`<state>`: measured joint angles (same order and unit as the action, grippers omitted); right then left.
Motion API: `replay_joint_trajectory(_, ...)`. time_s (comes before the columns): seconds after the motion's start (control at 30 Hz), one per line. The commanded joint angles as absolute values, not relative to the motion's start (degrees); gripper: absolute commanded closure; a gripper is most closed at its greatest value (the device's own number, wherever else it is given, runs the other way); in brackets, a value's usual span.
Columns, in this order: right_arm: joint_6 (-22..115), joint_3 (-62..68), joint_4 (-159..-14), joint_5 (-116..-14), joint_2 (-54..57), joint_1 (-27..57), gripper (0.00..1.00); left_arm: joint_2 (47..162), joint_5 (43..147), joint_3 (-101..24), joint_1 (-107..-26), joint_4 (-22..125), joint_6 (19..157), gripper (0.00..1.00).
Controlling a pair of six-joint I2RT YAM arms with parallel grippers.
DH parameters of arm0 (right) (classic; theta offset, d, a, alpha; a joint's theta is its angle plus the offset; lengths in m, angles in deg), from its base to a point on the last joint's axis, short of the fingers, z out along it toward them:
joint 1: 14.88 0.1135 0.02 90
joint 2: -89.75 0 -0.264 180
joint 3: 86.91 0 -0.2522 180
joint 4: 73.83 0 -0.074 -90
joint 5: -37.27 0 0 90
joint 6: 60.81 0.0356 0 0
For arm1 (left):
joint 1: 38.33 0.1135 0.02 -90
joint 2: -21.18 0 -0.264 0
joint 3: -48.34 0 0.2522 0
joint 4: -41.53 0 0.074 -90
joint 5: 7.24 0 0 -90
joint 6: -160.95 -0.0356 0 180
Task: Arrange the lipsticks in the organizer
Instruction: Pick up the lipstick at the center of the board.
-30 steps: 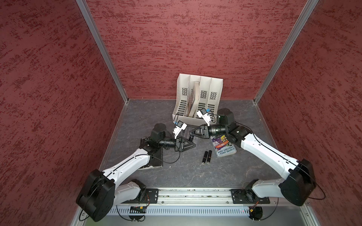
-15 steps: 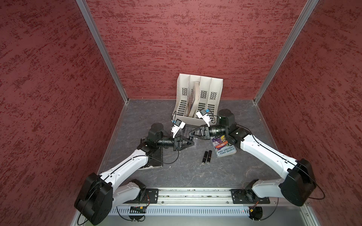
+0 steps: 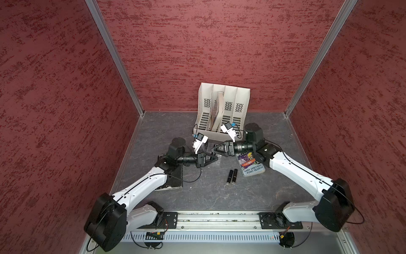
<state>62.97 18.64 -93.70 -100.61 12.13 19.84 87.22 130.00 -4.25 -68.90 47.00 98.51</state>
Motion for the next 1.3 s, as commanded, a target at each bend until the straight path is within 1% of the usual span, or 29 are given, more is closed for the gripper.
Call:
replay_joint_trajectory(0.0, 65.30, 14.54, -105.63, -85.99, 13.55, 19.84, 0.38, 86.23, 112.81, -6.16, -70.62, 57.86, 89.27, 0.87)
replay_joint_trajectory(0.07, 68.37, 12.41, -112.70, -80.34, 12.67, 19.82, 0.40, 85.67, 102.89, -6.21, -73.46, 59.55, 85.58, 0.87)
replay_joint_trajectory(0.13, 71.62, 12.01, -115.25, -78.26, 12.17, 20.41, 0.42, 85.50, 96.08, -5.91, -76.25, 58.02, 83.04, 0.87)
replay_joint_trajectory(0.27, 73.85, 10.13, -115.55, -74.16, 11.50, 23.32, 0.43, 87.40, 88.36, -6.34, -79.45, 54.82, 80.34, 0.87)
replay_joint_trajectory(0.43, 73.53, 7.21, -118.70, -69.84, 9.70, 24.18, 0.46, 88.60, 86.70, -6.37, -81.32, 52.57, 78.89, 0.87)
replay_joint_trajectory(0.7, 74.14, 4.54, -116.86, -70.35, 4.87, 24.84, 0.49, 89.94, 86.27, -6.46, -82.96, 51.21, 78.69, 0.88)
replay_joint_trajectory(1.13, 76.68, 4.18, -114.18, -70.85, 1.19, 25.61, 0.71, 91.91, 85.49, -7.34, -83.83, 50.87, 77.99, 0.88)
replay_joint_trajectory(1.2, 76.81, 3.97, -114.05, -70.75, 1.10, 25.70, 0.74, 91.92, 85.16, -7.34, -83.86, 50.82, 77.93, 0.86)
replay_joint_trajectory(1.27, 76.83, 3.68, -114.01, -70.62, 0.83, 25.79, 0.76, 91.93, 84.93, -7.43, -83.94, 50.81, 77.99, 0.80)
